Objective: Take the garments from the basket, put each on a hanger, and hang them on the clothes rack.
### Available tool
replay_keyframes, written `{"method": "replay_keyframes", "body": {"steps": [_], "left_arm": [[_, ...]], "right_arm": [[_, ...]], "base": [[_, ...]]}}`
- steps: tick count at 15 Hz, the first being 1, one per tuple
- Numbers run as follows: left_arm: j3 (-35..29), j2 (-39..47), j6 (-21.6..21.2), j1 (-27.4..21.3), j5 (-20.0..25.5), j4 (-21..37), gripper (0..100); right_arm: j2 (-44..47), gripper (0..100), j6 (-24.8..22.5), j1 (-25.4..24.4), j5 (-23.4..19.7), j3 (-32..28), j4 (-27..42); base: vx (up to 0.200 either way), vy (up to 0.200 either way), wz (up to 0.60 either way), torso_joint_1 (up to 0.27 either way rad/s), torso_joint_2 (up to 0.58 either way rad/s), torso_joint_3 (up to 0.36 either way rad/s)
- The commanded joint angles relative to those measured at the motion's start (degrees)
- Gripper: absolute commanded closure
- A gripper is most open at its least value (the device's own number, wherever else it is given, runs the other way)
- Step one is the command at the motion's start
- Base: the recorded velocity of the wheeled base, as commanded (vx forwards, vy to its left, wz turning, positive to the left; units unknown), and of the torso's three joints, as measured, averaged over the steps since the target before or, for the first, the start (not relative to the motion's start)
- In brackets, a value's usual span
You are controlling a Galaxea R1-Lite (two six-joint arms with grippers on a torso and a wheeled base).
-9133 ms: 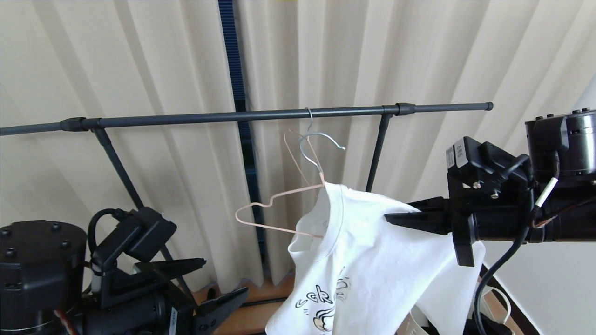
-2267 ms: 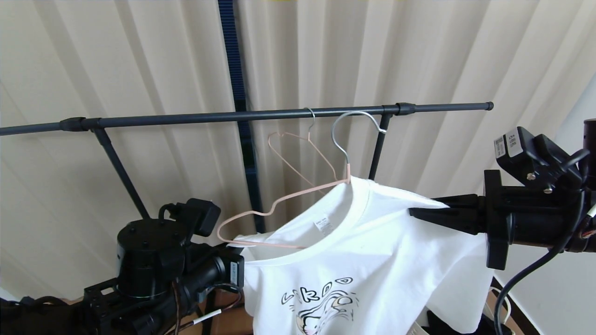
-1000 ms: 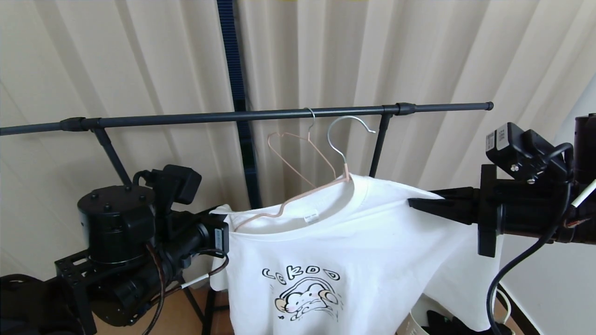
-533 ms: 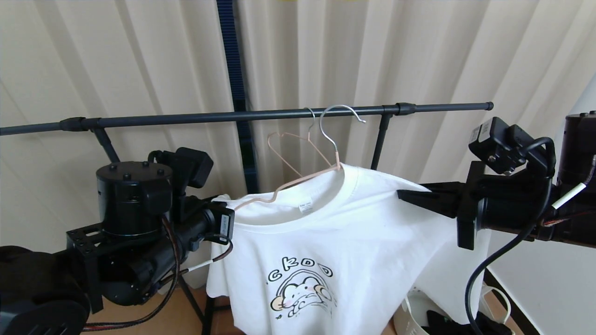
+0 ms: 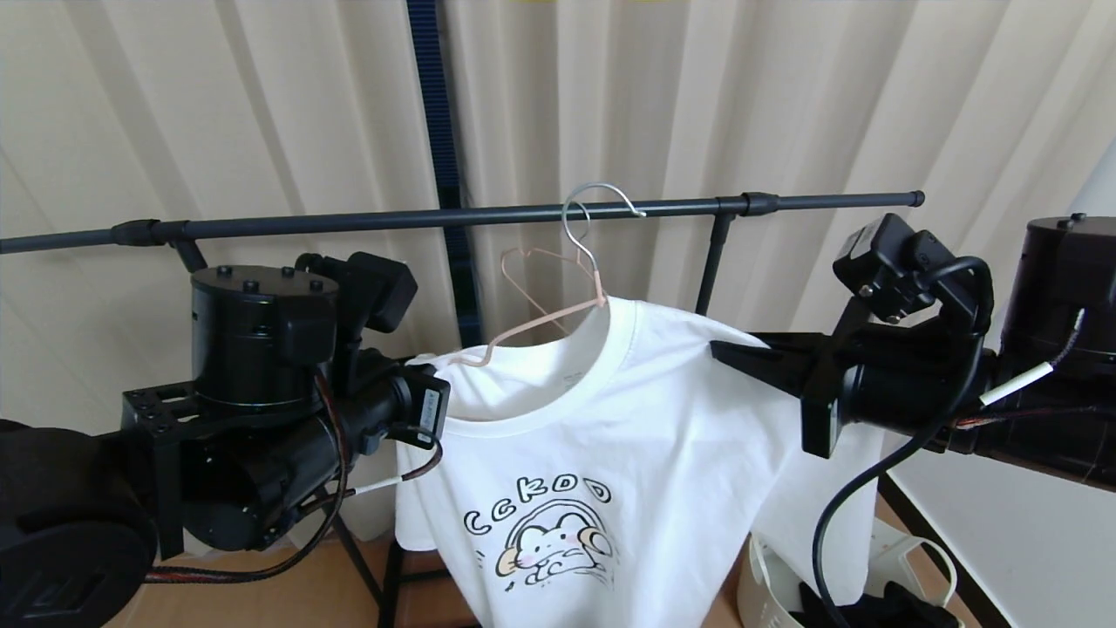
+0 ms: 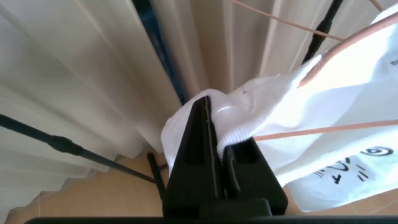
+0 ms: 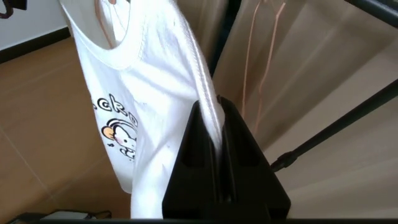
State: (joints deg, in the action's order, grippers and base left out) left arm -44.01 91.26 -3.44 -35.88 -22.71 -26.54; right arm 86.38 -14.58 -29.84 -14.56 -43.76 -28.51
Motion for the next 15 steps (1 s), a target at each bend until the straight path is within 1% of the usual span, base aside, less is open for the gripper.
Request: {"method": "replay_keyframes", "body": {"steps": [1,3,6,7,8,10,11,15], "left_arm": [[-1.4,-0.5,0.0,-1.1,0.0,0.7,100],[-2.2,-0.8,0.0,-2.4,-0.1,2.3,100],[-2.7,-0.8,0.0,-2.8,-0.1,2.3,100],[-2.7,-0.8,0.0,-2.8,-0.1,2.3,100],[-3.3,-1.1,0.0,-2.5,-0.6,2.3,100],[-3.7,-1.3,-0.1,-1.5,-1.8,3.3,100],[-3.7,-1.4,-0.3,-1.2,-3.5,3.7,100],[-3.5,-1.3,-2.0,-1.6,-3.6,3.8,100]], "right_arm": [[2.6,100,0.0,-0.7,1.0,0.6,-1.3],[3.4,100,-0.1,-1.5,3.6,0.6,-2.1],[5.3,100,-0.2,-2.0,6.1,0.9,-4.0],[5.3,100,-0.2,-2.0,6.1,0.9,-4.0],[5.8,100,-0.8,-2.0,8.1,2.2,-5.7],[5.4,100,-3.1,-1.6,8.8,2.4,-5.8],[5.2,100,-3.1,-1.2,10.2,2.2,-5.8],[5.8,100,-3.2,-0.7,13.3,2.1,-7.0]], "base": [[0.000,0.000,0.00,0.000,0.00,0.000],[0.000,0.000,0.00,0.000,0.00,0.000],[0.000,0.000,0.00,0.000,0.00,0.000],[0.000,0.000,0.00,0.000,0.00,0.000],[0.000,0.000,0.00,0.000,0.00,0.000],[0.000,0.000,0.00,0.000,0.00,0.000],[0.000,0.000,0.00,0.000,0.00,0.000],[0.000,0.000,0.00,0.000,0.00,0.000]]}}
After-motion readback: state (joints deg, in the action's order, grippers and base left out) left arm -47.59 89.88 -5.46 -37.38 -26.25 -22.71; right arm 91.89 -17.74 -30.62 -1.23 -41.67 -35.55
